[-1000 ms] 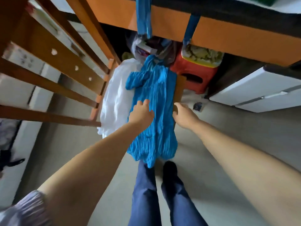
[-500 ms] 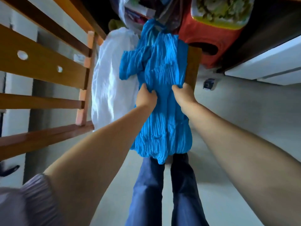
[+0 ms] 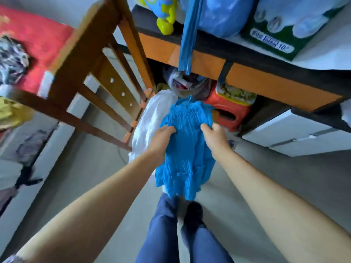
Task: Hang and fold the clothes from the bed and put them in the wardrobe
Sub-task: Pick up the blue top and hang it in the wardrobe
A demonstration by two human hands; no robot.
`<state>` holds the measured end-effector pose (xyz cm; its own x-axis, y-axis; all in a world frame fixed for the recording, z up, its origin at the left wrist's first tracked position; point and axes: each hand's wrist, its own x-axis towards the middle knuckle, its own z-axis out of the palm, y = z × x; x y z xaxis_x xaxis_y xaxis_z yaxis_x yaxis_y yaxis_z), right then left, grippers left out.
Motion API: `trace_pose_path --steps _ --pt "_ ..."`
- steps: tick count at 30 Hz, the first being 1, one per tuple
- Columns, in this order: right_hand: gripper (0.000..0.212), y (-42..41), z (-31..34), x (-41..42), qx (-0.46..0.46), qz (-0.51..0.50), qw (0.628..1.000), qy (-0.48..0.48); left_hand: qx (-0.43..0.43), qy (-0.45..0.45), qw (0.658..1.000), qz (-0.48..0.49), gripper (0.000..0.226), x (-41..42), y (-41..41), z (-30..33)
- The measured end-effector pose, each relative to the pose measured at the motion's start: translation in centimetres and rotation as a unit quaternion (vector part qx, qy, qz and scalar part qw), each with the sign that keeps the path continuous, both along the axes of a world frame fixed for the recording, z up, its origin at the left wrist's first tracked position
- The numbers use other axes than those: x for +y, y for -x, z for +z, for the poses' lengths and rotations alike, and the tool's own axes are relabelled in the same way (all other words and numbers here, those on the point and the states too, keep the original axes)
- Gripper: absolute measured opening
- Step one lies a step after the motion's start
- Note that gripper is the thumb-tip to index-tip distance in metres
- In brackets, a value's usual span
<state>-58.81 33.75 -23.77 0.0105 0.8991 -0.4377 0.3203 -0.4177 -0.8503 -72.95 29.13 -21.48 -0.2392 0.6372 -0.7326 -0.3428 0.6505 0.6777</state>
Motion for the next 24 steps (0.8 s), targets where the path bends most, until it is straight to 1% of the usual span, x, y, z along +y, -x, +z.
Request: trace_pose_path --steps 2,3,6,7,8,9,11,13,14,15,17,18,19,20,22,23,24 --pt "0.039 0.6 3.7 -1.6 0.01 0.056 0.997 -0.043 -0.037 0.004 0.999 0.035 0.013 -2.4 1.1 3.5" --pt "0.039 1.0 5.3 -2.5 0.016 0.085 0.994 -0.069 -0.06 0.0 0.997 0.054 0.014 -3.9 1.7 5.0" --pt "0.04 2.2 10.1 -6.4 0.055 0.213 0.968 -0.121 -0.14 -0.025 0.985 0.093 0.047 -8.7 3.4 8.2" --pt "0.038 2.6 11.3 -7.9 0.067 0.274 0.951 -0.126 -0.175 -0.034 0.979 0.097 0.052 -10.4 3.9 9.2" --pt "0.037 3.0 12.5 -9.6 0.071 0.344 0.928 -0.122 -0.192 -0.04 0.975 0.101 0.053 -12.0 4.2 10.0" --pt "0.036 3.5 13.3 -11.3 0.069 0.413 0.902 -0.108 -0.198 -0.044 0.974 0.103 0.05 -13.6 4.5 10.7" --pt "0.027 4.2 13.9 -14.4 0.064 0.525 0.847 -0.049 -0.17 -0.042 0.978 0.109 0.04 -16.8 4.9 11.8" --pt "0.014 4.3 13.7 -16.8 0.091 0.572 0.812 0.074 -0.154 -0.05 0.977 0.139 0.029 -20.0 5.5 12.6" --pt "0.013 4.3 13.4 -17.8 0.113 0.573 0.799 0.144 -0.152 -0.059 0.973 0.161 0.024 -21.8 6.0 12.9" --pt "0.022 4.5 13.1 -18.5 0.129 0.555 0.797 0.201 -0.15 -0.073 0.968 0.185 0.022 -23.7 6.4 13.4" --pt "0.052 5.8 12.8 -19.5 0.152 0.476 0.817 0.29 -0.128 -0.101 0.961 0.225 0.021 -28.1 7.4 14.4" --pt "0.063 6.7 12.6 -20.3 0.175 0.42 0.83 0.323 -0.112 -0.115 0.96 0.23 0.022 -30.6 7.8 14.9" --pt "0.069 8.0 12.6 -21.4 0.213 0.365 0.836 0.35 -0.094 -0.13 0.96 0.229 0.022 -33.2 8.1 15.5" --pt "0.072 9.4 12.7 -22.9 0.259 0.321 0.829 0.378 -0.074 -0.14 0.962 0.223 0.021 -35.9 8.3 16.0" --pt "0.066 12.7 13.5 -26.9 0.333 0.276 0.793 0.429 -0.036 -0.138 0.97 0.199 0.027 -41.3 8.4 16.9" --pt "0.057 14.5 14.1 -29.5 0.342 0.285 0.784 0.433 -0.01 -0.124 0.975 0.182 0.033 -44.2 8.6 17.2" --pt "0.044 16.2 14.8 -32.3 0.335 0.308 0.785 0.421 0.023 -0.106 0.98 0.166 0.039 -47.1 8.8 17.4"
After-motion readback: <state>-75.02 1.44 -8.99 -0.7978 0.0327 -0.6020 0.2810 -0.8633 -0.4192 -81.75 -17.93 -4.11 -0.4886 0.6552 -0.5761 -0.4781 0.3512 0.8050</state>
